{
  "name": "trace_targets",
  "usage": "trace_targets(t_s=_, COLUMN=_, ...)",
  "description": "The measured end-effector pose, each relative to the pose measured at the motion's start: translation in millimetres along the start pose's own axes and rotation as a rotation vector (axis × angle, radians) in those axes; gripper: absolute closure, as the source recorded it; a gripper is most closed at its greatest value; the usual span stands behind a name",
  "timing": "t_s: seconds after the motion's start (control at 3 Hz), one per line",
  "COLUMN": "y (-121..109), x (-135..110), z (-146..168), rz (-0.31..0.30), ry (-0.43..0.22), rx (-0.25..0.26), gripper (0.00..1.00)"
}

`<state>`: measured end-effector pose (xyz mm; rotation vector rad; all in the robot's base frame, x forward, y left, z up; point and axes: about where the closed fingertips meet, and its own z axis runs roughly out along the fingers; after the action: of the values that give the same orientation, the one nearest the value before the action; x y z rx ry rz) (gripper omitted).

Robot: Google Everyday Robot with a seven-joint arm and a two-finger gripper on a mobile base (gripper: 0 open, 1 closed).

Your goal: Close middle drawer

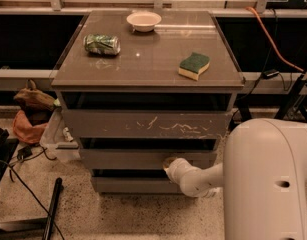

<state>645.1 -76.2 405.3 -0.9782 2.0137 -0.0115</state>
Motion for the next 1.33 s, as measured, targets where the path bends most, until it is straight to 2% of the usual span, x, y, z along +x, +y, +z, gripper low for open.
trace_targets(t_s=0.33, y=-9.6, x=-13.5, z=-54.7, rz=0.05, ry=-0.063, rx=0.086, gripper=1.0)
trace_targets(t_s=0.67, y=-5.6, x=-62.7, z=-126.6, rz=0.031, ry=-0.153, rx=0.196, gripper=1.0)
trace_targets(t_s=1.0, y=-11.3, x=-85.1, z=-208.2, rz=-0.013, ry=-0.175, rx=0.346, gripper=1.0)
trace_targets(t_s=1.33, y=-18.4, x=-90.1, z=-280.2, rz=-0.048, ry=-0.176, rx=0.488, gripper=0.91)
